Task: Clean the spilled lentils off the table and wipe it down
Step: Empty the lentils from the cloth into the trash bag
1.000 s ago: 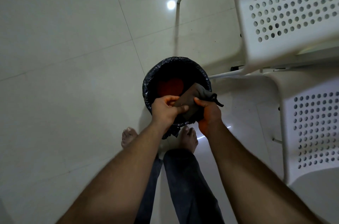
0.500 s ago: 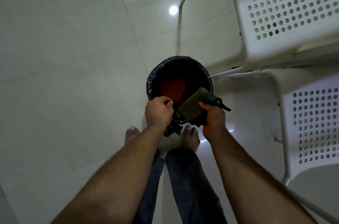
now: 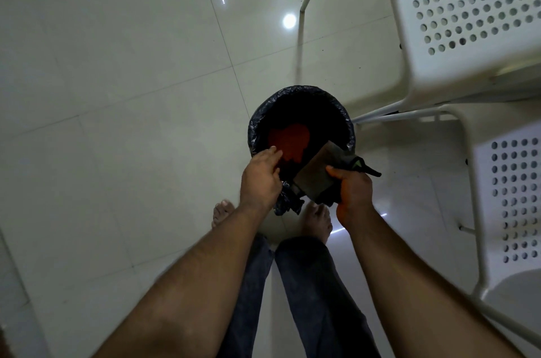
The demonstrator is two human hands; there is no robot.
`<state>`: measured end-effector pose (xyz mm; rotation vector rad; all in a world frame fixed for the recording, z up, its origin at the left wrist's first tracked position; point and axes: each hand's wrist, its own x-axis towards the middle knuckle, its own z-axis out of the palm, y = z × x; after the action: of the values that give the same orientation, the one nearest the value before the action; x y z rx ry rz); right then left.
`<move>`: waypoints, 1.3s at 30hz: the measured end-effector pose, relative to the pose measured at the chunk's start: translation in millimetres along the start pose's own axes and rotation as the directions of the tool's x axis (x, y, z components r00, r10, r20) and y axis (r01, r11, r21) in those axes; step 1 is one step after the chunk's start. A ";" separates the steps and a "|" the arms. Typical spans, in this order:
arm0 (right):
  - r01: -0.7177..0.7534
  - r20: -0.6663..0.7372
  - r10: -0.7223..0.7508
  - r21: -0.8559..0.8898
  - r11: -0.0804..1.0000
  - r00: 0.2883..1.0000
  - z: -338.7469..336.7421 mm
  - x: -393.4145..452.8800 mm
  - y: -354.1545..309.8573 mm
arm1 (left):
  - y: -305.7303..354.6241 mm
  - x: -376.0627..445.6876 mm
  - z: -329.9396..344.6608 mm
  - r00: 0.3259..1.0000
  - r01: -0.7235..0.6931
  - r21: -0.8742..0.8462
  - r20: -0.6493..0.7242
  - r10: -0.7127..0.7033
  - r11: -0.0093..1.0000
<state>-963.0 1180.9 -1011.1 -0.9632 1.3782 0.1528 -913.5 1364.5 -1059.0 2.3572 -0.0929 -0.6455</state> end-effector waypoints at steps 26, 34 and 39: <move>0.062 0.256 -0.055 -0.019 0.998 0.965 3.8 -176.7 -81.8 | 86.9 -90.3 -123.7 0.793 0.583 -0.195 -0.077 -0.605 0.789; 0.202 0.339 -0.180 -0.030 0.979 0.923 -15.7 -300.8 -164.7 | 185.6 -149.9 -222.7 0.798 0.536 -0.262 -0.154 -0.583 0.803; 0.233 0.354 -0.218 0.000 0.973 0.910 -41.9 -349.9 -220.0 | 245.4 -164.4 -261.7 0.825 0.476 -0.269 -0.194 -0.531 0.837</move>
<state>-946.5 1166.4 -596.3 -1.0658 0.9303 0.1714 -907.5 1372.3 -664.5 2.2362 0.7159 -0.5428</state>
